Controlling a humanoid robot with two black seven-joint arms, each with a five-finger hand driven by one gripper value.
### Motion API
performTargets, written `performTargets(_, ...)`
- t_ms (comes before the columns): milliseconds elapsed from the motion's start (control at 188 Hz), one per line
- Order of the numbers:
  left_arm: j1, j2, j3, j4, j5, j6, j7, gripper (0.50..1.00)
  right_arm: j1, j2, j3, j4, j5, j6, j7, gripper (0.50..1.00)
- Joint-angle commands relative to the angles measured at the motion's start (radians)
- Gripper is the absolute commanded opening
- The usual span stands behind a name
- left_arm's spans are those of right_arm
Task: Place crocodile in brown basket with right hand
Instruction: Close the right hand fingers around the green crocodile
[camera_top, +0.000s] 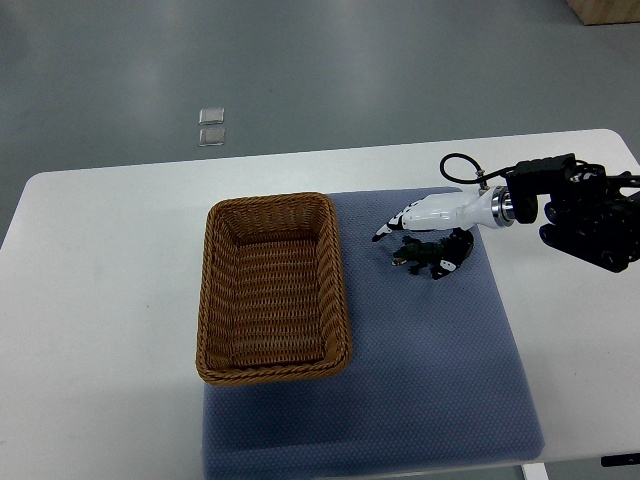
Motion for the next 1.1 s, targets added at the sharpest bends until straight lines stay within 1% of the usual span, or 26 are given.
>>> performTargets(0, 0.0, 0.0, 0.0, 0.0, 0.0, 0.0, 0.0, 1.0, -0.003, 0.008, 0.001, -0.002, 0.001, 0.0, 0.0, 0.926)
performTargets(133, 0.0, 0.0, 0.0, 0.0, 0.0, 0.0, 0.0, 1.0, -0.003, 0.028, 0.003, -0.002, 0.004, 0.0, 0.0, 0.926)
performTargets(728, 0.0, 0.0, 0.0, 0.0, 0.0, 0.0, 0.0, 1.0, 0.001, 0.026, 0.003, -0.051, 0.004, 0.002, 0.0, 0.911)
performTargets(781, 0.0, 0.0, 0.0, 0.0, 0.0, 0.0, 0.0, 1.0, 0.0, 0.028, 0.003, -0.051, 0.004, 0.002, 0.0, 0.901)
performTargets(813, 0.0, 0.0, 0.0, 0.0, 0.0, 0.0, 0.0, 1.0, -0.002, 0.028, 0.001, -0.051, 0.004, 0.002, 0.0, 0.887)
performTargets(860, 0.0, 0.0, 0.0, 0.0, 0.0, 0.0, 0.0, 1.0, -0.003, 0.028, 0.0, -0.051, 0.004, 0.002, 0.0, 0.834)
performTargets(924, 0.0, 0.0, 0.0, 0.0, 0.0, 0.0, 0.0, 1.0, -0.005, 0.028, -0.005, -0.051, 0.004, 0.002, 0.0, 0.797)
performTargets(967, 0.0, 0.0, 0.0, 0.0, 0.0, 0.0, 0.0, 1.0, -0.003, 0.028, -0.005, -0.051, 0.003, 0.002, 0.0, 0.789)
performTargets(1014, 0.0, 0.0, 0.0, 0.0, 0.0, 0.0, 0.0, 1.0, -0.003, 0.028, -0.006, -0.051, 0.003, 0.002, 0.0, 0.758)
performTargets(1094, 0.0, 0.0, 0.0, 0.0, 0.0, 0.0, 0.0, 1.0, -0.003, 0.028, -0.006, -0.051, 0.003, 0.002, 0.0, 0.744)
